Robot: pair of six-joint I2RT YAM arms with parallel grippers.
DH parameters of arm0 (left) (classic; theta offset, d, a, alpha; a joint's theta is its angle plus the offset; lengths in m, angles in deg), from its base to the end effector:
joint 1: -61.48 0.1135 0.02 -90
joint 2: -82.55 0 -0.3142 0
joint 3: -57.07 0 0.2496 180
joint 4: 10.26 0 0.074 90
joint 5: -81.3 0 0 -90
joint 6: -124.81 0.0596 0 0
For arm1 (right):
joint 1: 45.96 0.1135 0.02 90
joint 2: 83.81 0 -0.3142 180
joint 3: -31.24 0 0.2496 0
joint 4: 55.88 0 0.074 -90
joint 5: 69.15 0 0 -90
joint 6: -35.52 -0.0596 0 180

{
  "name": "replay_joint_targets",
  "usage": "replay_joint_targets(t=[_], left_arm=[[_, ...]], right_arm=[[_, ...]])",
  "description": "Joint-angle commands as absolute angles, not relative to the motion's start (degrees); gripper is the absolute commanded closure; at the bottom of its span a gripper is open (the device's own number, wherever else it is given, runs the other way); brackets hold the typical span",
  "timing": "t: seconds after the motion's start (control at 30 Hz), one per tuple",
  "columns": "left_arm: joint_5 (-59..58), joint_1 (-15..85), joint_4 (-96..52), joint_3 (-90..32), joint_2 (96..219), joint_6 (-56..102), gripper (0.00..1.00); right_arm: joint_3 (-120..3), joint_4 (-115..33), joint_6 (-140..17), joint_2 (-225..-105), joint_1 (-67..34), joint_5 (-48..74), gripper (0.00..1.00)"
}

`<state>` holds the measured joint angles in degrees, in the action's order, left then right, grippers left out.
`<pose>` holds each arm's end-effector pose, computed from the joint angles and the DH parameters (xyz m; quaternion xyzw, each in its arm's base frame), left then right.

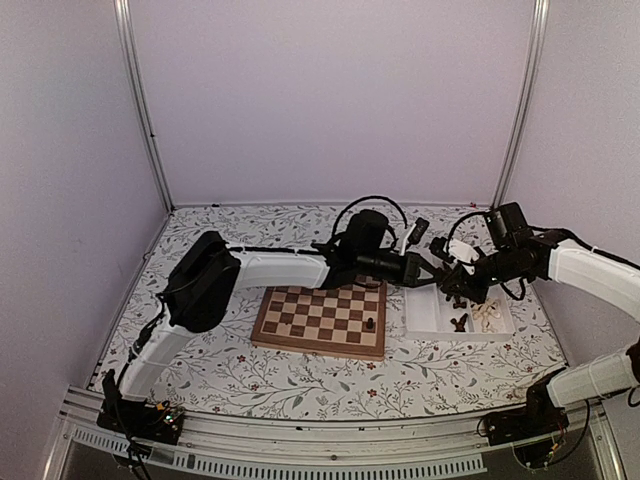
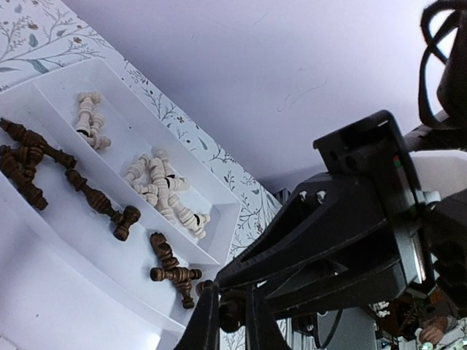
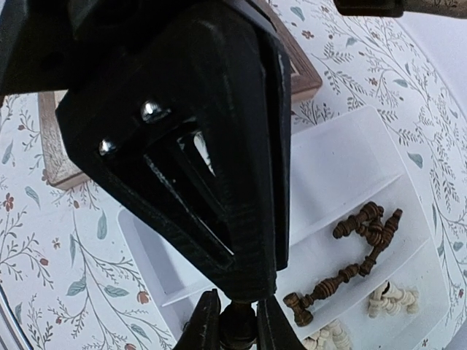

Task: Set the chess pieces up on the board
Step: Pick up the chess piece from the storage box.

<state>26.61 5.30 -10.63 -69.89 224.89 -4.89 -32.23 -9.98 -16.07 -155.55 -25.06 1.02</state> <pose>0.3206 -0.5404 0.2060 0.2900 0.7257 -0.5890 0.2057 0.2214 0.1062 0.2705 -0.5098 0.7883 0.1158 0.3244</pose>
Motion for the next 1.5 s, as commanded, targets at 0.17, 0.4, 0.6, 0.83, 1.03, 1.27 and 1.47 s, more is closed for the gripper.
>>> replay_joint_targets(t=[0.17,0.4,0.6,0.83,1.03,1.27,1.47], left_arm=[[28.42,3.79,-4.53,-82.23,234.57,-12.01,1.0],[26.9,4.08,-7.14,-81.09,233.54,-10.79,1.0],[26.09,4.59,-6.77,-77.6,231.1,-10.43,1.0],[23.77,6.72,-6.81,-72.26,226.03,-8.04,1.0],[21.94,8.99,-10.57,-68.54,219.88,-3.66,1.0],[22.46,9.6,-10.42,-67.61,219.05,-4.17,1.0],[24.34,8.98,-9.24,-68.11,220.67,-6.29,1.0]], right_arm=[[-25.78,-11.9,-16.64,-154.95,-28.61,9.61,0.6],[-24.72,-14.47,-17.45,-156.55,-33.55,7.9,0.7],[-24.7,-15.64,-17.57,-156.58,-34.55,5.49,0.86],[-23.94,-15.92,-17.65,-157.52,-34.65,3.24,0.91],[-24.04,-15.27,-18.03,-160.25,-34.74,2.21,0.87],[-26.25,-14.87,-19.05,-159.84,-34.76,-2.17,0.49],[-27.9,-14.29,-18.43,-155.86,-34.77,-8.25,0.44]])
